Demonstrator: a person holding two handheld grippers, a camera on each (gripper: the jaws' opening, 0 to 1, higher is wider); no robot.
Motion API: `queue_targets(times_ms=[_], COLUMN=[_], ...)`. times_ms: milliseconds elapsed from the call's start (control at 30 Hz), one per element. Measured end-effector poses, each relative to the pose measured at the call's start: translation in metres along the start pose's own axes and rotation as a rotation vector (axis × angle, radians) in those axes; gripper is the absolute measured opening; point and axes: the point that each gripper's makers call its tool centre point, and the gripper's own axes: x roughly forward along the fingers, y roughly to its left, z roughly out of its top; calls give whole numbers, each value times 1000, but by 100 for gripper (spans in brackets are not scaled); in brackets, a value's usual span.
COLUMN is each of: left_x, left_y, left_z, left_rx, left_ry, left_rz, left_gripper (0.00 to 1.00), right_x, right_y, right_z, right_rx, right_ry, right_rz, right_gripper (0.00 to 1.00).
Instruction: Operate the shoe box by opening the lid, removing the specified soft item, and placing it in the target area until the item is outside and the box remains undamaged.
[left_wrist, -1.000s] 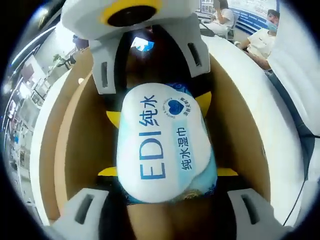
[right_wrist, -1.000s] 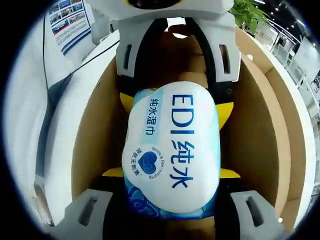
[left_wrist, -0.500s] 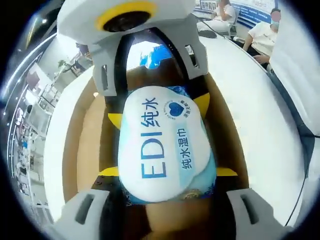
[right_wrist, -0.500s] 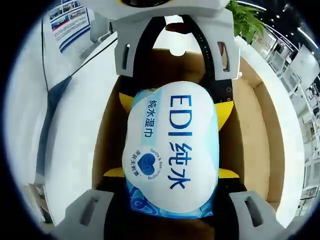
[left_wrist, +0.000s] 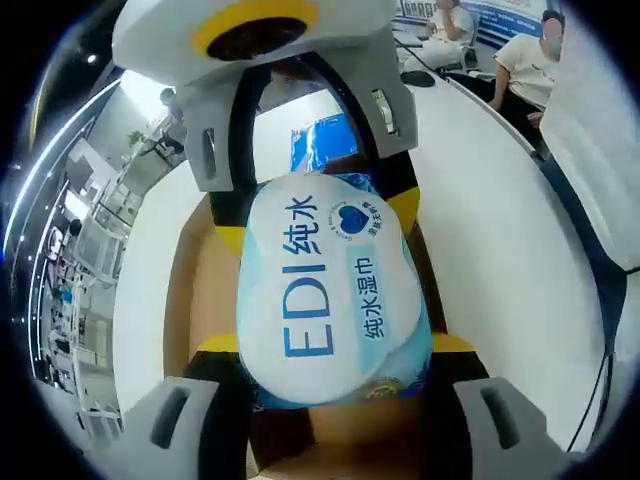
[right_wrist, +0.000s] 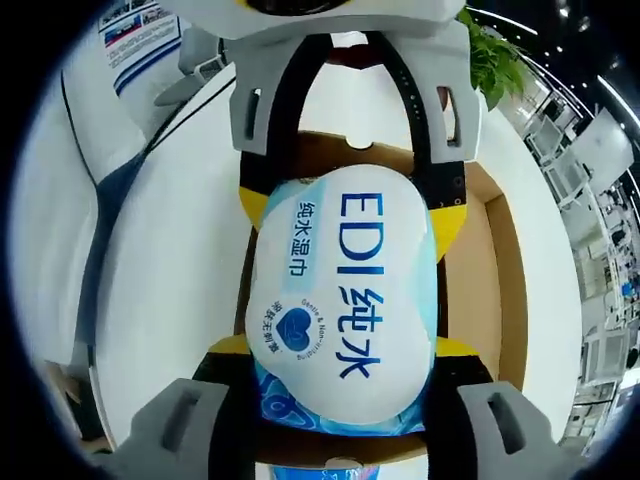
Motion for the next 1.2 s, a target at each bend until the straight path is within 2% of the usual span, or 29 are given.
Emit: queue_targets(times_ms=[333, 600, 933, 1200], left_x=[-19, -33, -48, -51], left_y=[-4, -15, -40, -64], left_z=[13, 25, 46, 60], left_rx=[22, 53, 119, 141], left_ry=[-3, -38, -85, -102], left_rz=[24, 22, -7, -36], left_gripper=[68, 68, 67, 67], right_x=[-21, -39, -64, -72], right_y=[6, 22, 54, 79], right_z=[8, 14, 17, 15], right_rx=[-9, 10, 66, 96], right_ry=[17, 25, 43, 41], right_rz=[-38, -63, -109, -108], right_gripper=[63, 63, 62, 62])
